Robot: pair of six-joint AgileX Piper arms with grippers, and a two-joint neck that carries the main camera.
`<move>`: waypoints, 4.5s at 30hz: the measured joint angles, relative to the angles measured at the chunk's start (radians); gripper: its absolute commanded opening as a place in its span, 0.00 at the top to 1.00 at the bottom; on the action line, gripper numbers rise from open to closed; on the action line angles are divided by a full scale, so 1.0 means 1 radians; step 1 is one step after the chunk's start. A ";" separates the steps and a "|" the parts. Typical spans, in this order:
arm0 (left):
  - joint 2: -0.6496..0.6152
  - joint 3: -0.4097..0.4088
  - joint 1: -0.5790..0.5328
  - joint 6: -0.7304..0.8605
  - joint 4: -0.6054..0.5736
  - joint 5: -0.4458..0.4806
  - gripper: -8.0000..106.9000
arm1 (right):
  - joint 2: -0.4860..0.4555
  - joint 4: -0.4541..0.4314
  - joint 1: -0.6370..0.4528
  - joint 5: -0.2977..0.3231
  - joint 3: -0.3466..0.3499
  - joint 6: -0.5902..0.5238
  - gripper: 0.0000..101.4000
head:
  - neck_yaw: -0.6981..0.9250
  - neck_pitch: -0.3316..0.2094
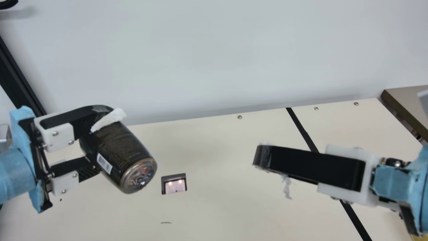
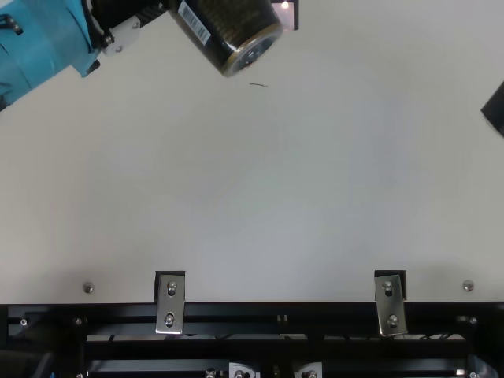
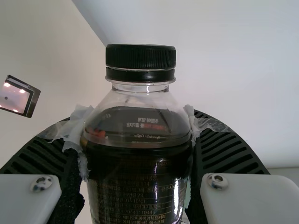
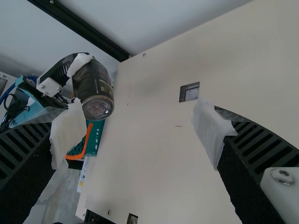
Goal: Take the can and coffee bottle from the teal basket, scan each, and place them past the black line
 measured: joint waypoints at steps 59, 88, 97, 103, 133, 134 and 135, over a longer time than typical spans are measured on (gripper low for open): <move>0.000 0.000 0.000 0.000 0.000 0.000 0.84 | 0.704 0.524 0.552 -0.316 -0.101 -0.099 0.00 | 0.000 0.000; 0.000 0.000 0.000 0.000 0.000 0.000 0.84 | 0.738 0.624 0.632 -0.356 -0.085 -0.090 0.00 | 0.000 -0.005; 0.000 0.000 0.000 0.000 0.000 0.000 0.84 | 0.744 0.632 0.646 -0.356 -0.101 -0.086 0.00 | 0.000 0.000; 0.000 0.000 0.000 0.000 0.000 0.000 0.84 | 0.744 0.632 0.646 -0.356 -0.101 -0.086 0.00 | 0.000 -0.005; 0.000 0.000 0.000 0.000 0.000 0.000 0.84 | 0.750 0.616 0.674 -0.286 -0.110 -0.042 0.00 | 0.000 0.000; 0.000 0.000 0.000 0.000 0.000 0.000 0.84 | 0.750 0.616 0.674 -0.286 -0.110 -0.042 0.00 | 0.000 0.000; 0.000 0.000 0.000 0.000 0.000 0.000 0.84 | 0.750 0.616 0.674 -0.286 -0.110 -0.042 0.00 | 0.000 0.000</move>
